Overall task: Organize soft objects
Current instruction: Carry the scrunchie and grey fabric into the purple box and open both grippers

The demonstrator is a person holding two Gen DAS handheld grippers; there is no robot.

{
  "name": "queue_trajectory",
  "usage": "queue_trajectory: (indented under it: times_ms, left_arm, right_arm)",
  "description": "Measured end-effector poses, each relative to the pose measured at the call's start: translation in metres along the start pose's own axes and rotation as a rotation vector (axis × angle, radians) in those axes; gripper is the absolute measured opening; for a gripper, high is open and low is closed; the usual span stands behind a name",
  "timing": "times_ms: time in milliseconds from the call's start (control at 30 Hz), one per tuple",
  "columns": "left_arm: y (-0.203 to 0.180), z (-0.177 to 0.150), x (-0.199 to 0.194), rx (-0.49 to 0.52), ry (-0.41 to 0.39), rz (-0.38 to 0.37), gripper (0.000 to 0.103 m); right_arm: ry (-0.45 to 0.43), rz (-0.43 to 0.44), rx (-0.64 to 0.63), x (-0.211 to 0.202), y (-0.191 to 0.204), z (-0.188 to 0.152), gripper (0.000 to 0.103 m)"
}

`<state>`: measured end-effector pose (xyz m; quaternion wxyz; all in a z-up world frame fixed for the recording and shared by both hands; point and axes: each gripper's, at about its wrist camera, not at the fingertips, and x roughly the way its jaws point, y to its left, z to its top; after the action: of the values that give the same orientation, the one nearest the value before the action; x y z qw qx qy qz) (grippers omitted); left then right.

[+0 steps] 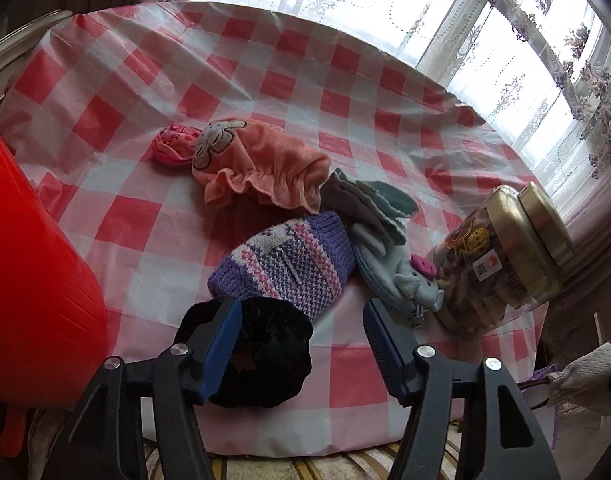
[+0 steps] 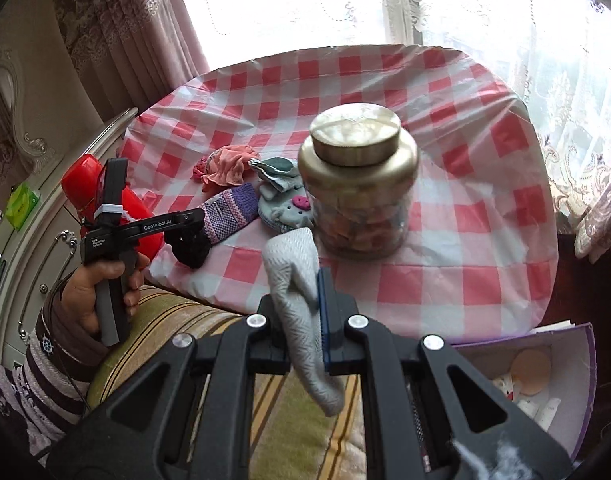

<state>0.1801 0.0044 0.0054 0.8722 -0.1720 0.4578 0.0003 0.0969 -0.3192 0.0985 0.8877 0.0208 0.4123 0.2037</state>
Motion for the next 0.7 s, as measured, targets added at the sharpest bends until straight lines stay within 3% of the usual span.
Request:
queue_trajectory:
  times_ms: [133, 167, 200, 267, 700]
  left_arm:
    - [0.002, -0.008, 0.019, 0.004, 0.08, 0.073, 0.067]
    - [0.003, -0.01, 0.02, 0.005, 0.085, 0.085, 0.059]
    - [0.003, -0.01, 0.022, 0.008, 0.092, 0.101, 0.037]
    - [0.004, -0.012, 0.023, 0.014, 0.107, 0.126, 0.018]
    - [-0.029, -0.021, -0.036, 0.101, -0.074, 0.092, 0.013]
  right_arm:
    - [0.007, -0.01, 0.066, -0.014, -0.028, -0.017, 0.013]
    - [0.008, -0.009, 0.086, -0.016, -0.035, -0.021, 0.013]
    - [0.007, -0.011, 0.103, -0.019, -0.042, -0.025, 0.013]
    - [0.005, -0.019, 0.135, -0.025, -0.053, -0.033, 0.013]
    - [0.04, 0.011, 0.392, -0.051, -0.138, -0.089, 0.013]
